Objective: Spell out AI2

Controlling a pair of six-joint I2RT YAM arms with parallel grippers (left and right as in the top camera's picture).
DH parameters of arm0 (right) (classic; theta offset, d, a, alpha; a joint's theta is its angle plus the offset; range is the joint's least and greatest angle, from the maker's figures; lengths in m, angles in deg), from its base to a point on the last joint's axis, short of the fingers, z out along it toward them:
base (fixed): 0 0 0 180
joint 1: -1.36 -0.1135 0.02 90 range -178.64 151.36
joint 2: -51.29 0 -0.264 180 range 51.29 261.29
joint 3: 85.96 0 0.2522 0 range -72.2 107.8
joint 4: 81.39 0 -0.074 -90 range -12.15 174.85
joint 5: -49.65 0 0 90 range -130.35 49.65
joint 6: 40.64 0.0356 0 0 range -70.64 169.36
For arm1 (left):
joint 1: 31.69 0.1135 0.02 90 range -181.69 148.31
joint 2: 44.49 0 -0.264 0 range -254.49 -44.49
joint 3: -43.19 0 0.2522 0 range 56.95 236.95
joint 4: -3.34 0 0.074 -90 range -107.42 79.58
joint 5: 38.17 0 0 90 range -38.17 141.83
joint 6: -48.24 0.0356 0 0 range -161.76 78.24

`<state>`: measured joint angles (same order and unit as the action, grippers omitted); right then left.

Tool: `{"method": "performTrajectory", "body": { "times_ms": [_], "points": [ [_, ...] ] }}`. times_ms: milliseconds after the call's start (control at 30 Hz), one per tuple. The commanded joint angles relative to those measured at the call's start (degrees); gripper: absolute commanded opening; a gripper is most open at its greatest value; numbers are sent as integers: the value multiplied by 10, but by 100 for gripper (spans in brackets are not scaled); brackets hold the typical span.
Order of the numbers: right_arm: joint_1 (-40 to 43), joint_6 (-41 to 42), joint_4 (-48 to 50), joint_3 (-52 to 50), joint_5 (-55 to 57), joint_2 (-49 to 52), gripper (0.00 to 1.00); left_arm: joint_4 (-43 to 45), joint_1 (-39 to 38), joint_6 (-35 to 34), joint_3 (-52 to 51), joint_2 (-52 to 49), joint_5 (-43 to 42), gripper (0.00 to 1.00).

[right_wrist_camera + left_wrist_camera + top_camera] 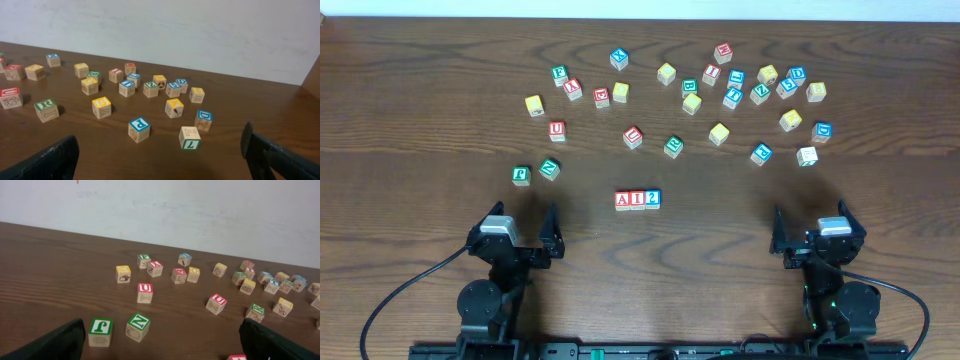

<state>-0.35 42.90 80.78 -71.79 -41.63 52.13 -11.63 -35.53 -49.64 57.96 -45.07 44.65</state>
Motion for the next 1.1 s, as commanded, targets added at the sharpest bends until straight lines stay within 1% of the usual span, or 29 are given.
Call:
{"method": "performTrajectory", "body": {
  "times_ms": [0, 1067],
  "points": [
    [3, 9, -3, -1, 9, -5, 99, -23, 2, -1, -7, 3, -12, 96],
    [3, 9, -3, -1, 9, -5, 99, -22, 2, -1, -7, 3, -12, 96]
  ]
}}
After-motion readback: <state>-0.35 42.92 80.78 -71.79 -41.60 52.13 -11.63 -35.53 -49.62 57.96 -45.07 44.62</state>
